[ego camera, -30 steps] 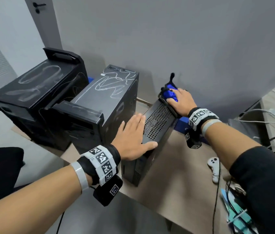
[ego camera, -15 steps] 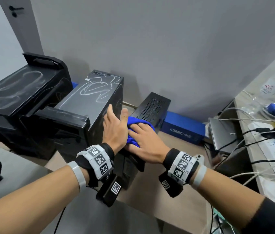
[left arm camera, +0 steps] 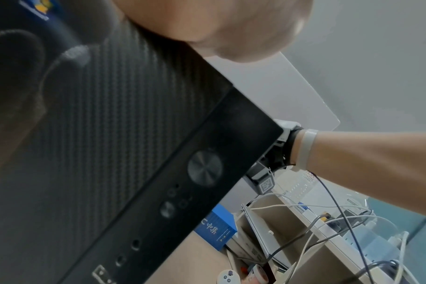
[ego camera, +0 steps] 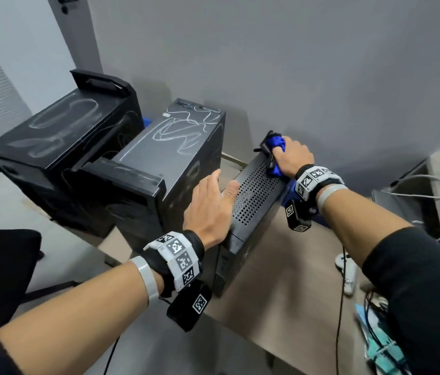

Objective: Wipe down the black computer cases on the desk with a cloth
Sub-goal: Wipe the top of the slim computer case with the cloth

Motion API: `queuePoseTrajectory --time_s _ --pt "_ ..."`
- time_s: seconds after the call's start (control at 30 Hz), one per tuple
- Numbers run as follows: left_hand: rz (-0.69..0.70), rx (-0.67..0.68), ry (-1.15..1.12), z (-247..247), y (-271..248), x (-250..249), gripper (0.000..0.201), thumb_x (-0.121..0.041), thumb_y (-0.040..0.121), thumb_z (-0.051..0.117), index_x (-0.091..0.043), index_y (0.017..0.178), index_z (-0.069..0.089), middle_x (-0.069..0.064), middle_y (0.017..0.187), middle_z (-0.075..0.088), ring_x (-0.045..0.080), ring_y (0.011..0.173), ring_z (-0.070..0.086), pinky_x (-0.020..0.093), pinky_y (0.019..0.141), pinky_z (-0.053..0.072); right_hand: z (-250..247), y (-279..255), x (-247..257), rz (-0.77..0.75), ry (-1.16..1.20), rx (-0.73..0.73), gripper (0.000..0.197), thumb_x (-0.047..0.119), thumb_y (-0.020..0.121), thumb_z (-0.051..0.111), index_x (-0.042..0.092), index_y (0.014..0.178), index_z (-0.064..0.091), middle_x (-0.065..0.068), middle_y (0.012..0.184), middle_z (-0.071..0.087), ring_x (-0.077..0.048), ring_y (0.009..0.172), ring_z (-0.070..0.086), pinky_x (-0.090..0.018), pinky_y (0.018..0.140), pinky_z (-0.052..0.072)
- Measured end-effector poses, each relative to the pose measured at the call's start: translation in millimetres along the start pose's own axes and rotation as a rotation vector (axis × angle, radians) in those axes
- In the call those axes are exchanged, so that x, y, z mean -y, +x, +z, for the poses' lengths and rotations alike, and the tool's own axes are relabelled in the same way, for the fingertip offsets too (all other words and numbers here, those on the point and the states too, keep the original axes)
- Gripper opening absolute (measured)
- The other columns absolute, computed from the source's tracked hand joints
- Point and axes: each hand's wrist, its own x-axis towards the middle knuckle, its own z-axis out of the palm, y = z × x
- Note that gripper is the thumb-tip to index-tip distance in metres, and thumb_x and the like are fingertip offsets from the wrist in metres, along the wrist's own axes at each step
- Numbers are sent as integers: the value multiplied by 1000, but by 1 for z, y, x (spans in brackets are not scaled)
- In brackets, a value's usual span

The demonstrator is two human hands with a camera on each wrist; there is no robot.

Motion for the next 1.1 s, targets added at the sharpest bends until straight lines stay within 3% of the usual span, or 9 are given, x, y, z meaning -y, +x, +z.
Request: queuePoseTrajectory --time_s 0.1,0.23,0.37,0.47,0.6,0.73,0.87,1.0,1.1 --pt "10 -12 6 1 0 -1 72 -65 98 20 -20 155 25 0 158 34 16 146 28 42 114 29 1 -26 4 -98 -25 -49 68 47 77 23 17 128 58 -18 132 58 -41 122 51 -46 99 39" --pt "21 -23 4 3 0 -5 73 -65 98 22 -20 156 22 0 159 32 16 147 25 41 113 29 15 -99 18 -321 -25 -33 72 47 80 29 24 145 49 -12 156 38 -34 143 31 -51 116 21" --pt "32 -39 -14 3 0 -7 80 -67 95 21 -18 158 19 2 161 29 16 148 21 38 115 26 29 -147 26 -539 40 -87 55 43 84 41 25 133 58 -3 126 59 -27 119 48 -48 104 36" --pt "88 -45 61 3 -3 -5 85 -71 95 22 -13 157 21 9 158 33 23 146 26 42 115 30 19 -110 13 -438 54 -119 60 47 83 33 19 127 62 -3 110 60 -27 107 52 -46 98 38" --pt "93 -35 139 2 -6 -4 100 -81 84 12 -12 156 23 11 155 35 27 143 28 47 113 30 14 -95 20 -207 26 -83 68 47 82 29 19 138 55 -10 148 47 -33 138 37 -48 114 24" --pt "-3 -47 23 3 0 -9 84 -72 94 22 -16 157 23 9 157 32 26 147 22 47 116 23 32 -169 38 -333 130 -71 62 37 84 39 21 143 51 -8 159 34 -30 149 21 -52 119 10" --pt "-92 -55 -236 -3 10 -11 66 -58 104 21 -17 156 26 13 161 27 27 150 17 42 120 11 47 -227 57 -445 249 -142 64 40 80 36 19 135 59 -7 152 45 -31 144 31 -55 119 13" --pt "-185 43 -411 -13 14 -10 80 -74 96 17 -21 153 34 9 162 26 25 152 16 42 125 7 49 -241 50 -637 188 -112 62 38 77 42 19 133 60 -4 149 49 -30 139 38 -51 119 19" --pt "-145 107 -169 -15 15 -12 59 -61 103 19 -20 120 58 11 136 49 30 143 30 40 117 18 37 -217 52 -718 130 -66 61 45 75 46 15 124 67 -1 143 55 -26 129 47 -46 111 33"
